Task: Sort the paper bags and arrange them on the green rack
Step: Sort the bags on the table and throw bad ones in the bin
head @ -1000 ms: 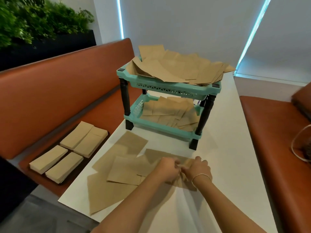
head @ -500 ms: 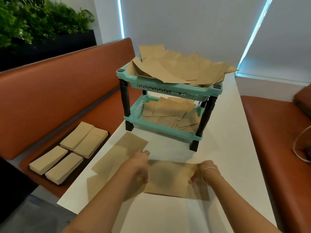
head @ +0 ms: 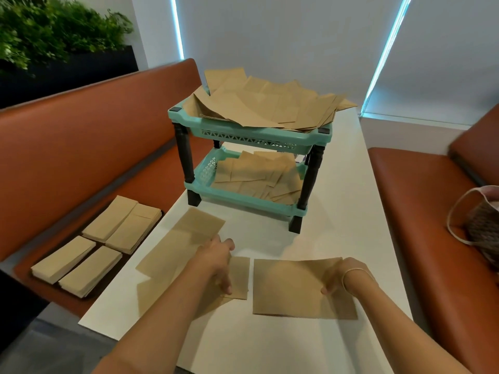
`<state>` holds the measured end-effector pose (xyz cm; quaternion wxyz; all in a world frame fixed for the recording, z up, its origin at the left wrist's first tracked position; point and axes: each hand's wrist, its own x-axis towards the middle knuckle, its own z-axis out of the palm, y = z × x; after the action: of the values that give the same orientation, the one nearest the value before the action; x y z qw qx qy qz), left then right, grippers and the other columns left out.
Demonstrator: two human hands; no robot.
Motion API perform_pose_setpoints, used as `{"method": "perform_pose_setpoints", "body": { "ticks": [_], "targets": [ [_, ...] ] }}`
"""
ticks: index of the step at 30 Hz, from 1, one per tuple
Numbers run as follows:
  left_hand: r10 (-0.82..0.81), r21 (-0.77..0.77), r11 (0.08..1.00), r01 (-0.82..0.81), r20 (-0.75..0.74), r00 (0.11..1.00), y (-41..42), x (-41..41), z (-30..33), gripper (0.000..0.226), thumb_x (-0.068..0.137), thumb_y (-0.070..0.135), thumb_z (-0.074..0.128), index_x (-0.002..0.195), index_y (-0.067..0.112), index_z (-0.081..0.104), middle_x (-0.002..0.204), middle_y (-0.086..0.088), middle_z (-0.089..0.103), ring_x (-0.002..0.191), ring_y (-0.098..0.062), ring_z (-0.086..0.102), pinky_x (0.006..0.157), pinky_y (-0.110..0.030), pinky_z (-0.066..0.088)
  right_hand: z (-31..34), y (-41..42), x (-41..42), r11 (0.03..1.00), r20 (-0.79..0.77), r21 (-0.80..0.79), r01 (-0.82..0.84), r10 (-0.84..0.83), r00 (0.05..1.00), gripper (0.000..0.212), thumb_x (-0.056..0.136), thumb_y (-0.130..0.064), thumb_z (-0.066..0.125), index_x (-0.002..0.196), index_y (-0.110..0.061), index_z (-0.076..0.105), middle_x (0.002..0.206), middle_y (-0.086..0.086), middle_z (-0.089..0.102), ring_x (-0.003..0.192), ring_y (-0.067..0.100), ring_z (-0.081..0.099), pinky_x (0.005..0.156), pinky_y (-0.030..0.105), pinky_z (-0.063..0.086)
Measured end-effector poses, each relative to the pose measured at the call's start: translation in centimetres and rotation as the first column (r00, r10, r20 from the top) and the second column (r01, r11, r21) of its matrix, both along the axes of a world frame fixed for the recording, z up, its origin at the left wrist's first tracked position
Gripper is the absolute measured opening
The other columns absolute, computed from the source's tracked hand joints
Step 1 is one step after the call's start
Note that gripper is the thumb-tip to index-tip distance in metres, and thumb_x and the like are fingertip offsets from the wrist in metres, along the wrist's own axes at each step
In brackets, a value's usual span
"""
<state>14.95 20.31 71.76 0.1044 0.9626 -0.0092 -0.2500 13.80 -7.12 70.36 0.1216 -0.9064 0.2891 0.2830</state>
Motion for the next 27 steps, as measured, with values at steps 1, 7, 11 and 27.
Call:
{"method": "perform_pose_setpoints", "body": {
  "ticks": [1,7,11,27],
  "targets": [
    [0.001,0.006,1.000,-0.001,0.002,1.000,0.0,0.0,0.0,0.098,0.056,0.028,0.089,0.137,0.028,0.034,0.138,-0.004,0.033,0.126,-0.029,0.037,0.102,-0.043,0.042,0.0,-0.4,-0.3,1.000,-0.002,-0.010,-0.006,0.006,1.000,0.072,0.051,-0.044,0.086,0.112,-0.019,0.056,0.085,-0.001,0.054,0.083,0.021,0.055,0.072,0.031,0.045],
    [0.030,0.007,1.000,-0.030,0.015,0.999,0.1,-0.2,0.0,0.090,0.052,0.030,0.091,0.128,0.035,0.042,0.134,-0.001,0.030,0.122,-0.030,0.037,0.102,-0.046,0.042,0.4,-2.6,-3.1,0.999,0.045,0.005,0.036,-0.037,0.998,0.059,0.055,-0.037,0.086,0.102,-0.017,0.057,0.075,-0.002,0.052,0.079,0.021,0.056,0.069,0.030,0.046],
    [0.023,0.066,0.998,-0.021,-0.031,0.999,-0.2,-0.3,0.5,0.080,0.050,0.034,0.091,0.116,0.031,0.046,0.127,-0.001,0.035,0.113,-0.025,0.041,0.097,-0.040,0.045,0.4,-5.0,-5.1,0.999,0.073,0.000,0.032,-0.032,0.997,0.064,0.059,-0.038,0.085,0.112,-0.014,0.059,0.088,-0.001,0.057,0.082,0.019,0.057,0.071,0.026,0.045],
    [-0.033,-0.198,0.976,0.092,0.282,0.959,-18.2,-3.4,7.3,0.019,0.076,0.023,0.069,0.087,0.013,0.058,0.089,-0.003,0.059,0.083,-0.020,0.056,0.071,-0.035,0.050,-0.5,-19.4,-10.7,0.931,0.338,0.224,0.288,-0.351,0.873,0.035,0.082,-0.024,0.062,0.114,-0.011,0.063,0.114,0.010,0.063,0.101,0.029,0.061,0.084,0.034,0.049]
  ]
}}
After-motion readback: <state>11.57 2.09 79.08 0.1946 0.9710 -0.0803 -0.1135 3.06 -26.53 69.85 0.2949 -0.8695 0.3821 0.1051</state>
